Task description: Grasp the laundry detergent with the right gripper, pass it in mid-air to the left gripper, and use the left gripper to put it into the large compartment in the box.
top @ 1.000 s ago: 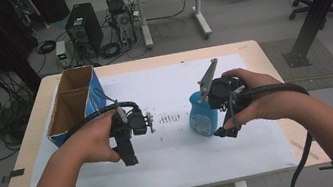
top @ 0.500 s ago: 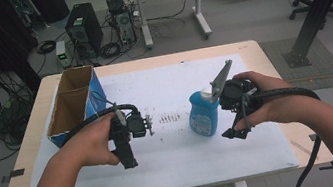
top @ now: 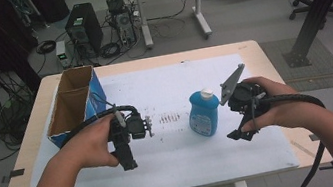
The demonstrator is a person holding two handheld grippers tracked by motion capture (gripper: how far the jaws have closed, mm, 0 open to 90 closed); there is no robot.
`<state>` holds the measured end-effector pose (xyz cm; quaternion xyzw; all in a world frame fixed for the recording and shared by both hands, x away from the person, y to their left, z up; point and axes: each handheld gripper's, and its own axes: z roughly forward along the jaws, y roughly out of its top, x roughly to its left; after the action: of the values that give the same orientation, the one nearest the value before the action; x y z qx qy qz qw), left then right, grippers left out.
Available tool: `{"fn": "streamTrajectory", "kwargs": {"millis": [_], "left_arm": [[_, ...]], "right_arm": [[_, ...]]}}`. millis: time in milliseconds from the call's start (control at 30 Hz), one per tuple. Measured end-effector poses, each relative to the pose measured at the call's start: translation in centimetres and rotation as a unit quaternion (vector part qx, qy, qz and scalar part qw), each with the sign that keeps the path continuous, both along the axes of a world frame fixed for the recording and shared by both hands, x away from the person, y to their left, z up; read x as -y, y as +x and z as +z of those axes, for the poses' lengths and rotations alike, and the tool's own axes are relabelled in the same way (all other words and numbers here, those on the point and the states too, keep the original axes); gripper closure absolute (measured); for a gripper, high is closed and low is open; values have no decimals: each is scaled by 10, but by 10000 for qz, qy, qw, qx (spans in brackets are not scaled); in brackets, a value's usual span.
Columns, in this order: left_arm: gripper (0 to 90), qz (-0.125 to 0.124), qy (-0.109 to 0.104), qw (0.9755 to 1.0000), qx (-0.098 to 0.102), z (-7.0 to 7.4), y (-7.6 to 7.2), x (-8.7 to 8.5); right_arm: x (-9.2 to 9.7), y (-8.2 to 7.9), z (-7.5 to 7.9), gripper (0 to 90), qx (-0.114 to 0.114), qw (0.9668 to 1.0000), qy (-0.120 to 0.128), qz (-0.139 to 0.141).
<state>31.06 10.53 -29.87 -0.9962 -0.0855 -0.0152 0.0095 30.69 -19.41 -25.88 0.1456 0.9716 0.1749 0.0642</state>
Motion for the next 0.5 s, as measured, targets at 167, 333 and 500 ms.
{"fn": "streamTrajectory", "kwargs": {"millis": [167, 333, 500], "left_arm": [[3, -36, -62, 10000, -11, 3, 0, 1], [2, -75, -81, 9999, -27, 5, -1, 3], [2, -133, -78, 9999, -72, 6, -2, 4]], "right_arm": [[10, 2, -9, 39, 11, 9998, 173, -141], [15, 3, -18, 39, 28, 9992, 333, -238], [19, 4, -27, 40, 28, 9986, 453, -279]]}}
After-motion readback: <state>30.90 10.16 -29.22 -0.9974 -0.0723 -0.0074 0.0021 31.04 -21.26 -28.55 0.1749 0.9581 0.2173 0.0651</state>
